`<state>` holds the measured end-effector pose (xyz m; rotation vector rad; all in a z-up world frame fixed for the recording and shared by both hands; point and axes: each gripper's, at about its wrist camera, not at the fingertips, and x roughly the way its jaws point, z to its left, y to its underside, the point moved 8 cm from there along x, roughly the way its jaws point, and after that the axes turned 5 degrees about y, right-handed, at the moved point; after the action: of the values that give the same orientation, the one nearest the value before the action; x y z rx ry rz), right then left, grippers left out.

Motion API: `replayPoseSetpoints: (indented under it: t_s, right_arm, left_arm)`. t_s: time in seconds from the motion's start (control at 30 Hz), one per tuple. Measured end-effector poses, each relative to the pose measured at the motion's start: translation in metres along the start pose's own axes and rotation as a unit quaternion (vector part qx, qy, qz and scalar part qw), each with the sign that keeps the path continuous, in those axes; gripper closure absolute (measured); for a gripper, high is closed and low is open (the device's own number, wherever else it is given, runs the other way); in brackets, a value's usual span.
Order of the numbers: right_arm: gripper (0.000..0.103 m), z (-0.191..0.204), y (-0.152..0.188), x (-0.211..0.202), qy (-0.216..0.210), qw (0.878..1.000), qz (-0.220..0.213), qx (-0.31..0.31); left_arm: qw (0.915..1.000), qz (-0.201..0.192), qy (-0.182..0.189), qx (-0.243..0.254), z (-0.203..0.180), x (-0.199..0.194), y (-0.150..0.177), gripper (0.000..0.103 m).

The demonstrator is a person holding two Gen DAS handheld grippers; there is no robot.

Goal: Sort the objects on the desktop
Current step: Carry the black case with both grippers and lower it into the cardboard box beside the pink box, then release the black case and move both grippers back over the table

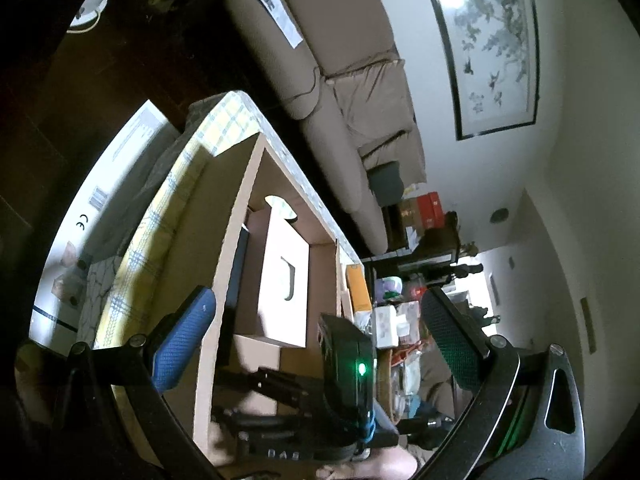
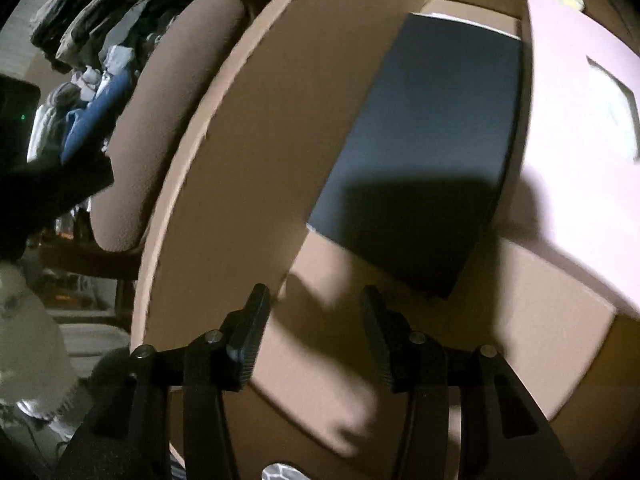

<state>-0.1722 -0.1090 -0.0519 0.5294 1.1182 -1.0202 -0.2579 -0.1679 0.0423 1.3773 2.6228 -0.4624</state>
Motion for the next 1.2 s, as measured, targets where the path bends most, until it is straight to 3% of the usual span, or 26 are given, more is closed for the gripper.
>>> replayPoseSetpoints:
  t_s: [0.1, 0.37, 0.7, 0.77, 0.9, 1.07, 1.2]
  right_arm:
    - [0.05, -0.003, -0.011, 0.0, 0.004, 1.0, 0.001, 0.008]
    - [0.05, -0.004, -0.021, 0.001, 0.079, 0.996, -0.034, -0.014]
    - [0.05, -0.009, -0.033, 0.001, 0.089, 0.994, -0.065, 0.004]
    - [0.047, -0.011, -0.029, -0.006, 0.082, 0.994, -0.067, 0.009]
    - [0.028, -0.006, -0.013, -0.029, 0.049, 0.996, -0.078, 0.016]
    - [0.024, -0.013, 0.018, -0.082, 0.031, 0.991, -0.124, 0.031]
    - [0.02, -0.026, 0.049, -0.124, 0.047, 0.985, -0.159, 0.044]
  left_arm:
    - [1.0, 0.006, 0.003, -0.001, -0.001, 0.005, 0.003, 0.0]
    - [0.9999, 0.008, 0.007, -0.002, -0.001, 0.006, 0.004, 0.0]
    - [0.9999, 0.015, 0.004, 0.001, -0.001, 0.01, 0.005, 0.0]
    - [0.9998, 0.018, 0.004, 0.004, -0.003, 0.011, 0.005, 0.0]
    - [0.9996, 0.02, -0.007, 0.017, -0.005, 0.013, 0.006, 0.0]
    - [0.9986, 0.026, -0.02, 0.042, -0.012, 0.019, 0.012, 0.0]
    - [0.993, 0.033, -0.066, 0.092, -0.022, 0.028, 0.022, 0.0]
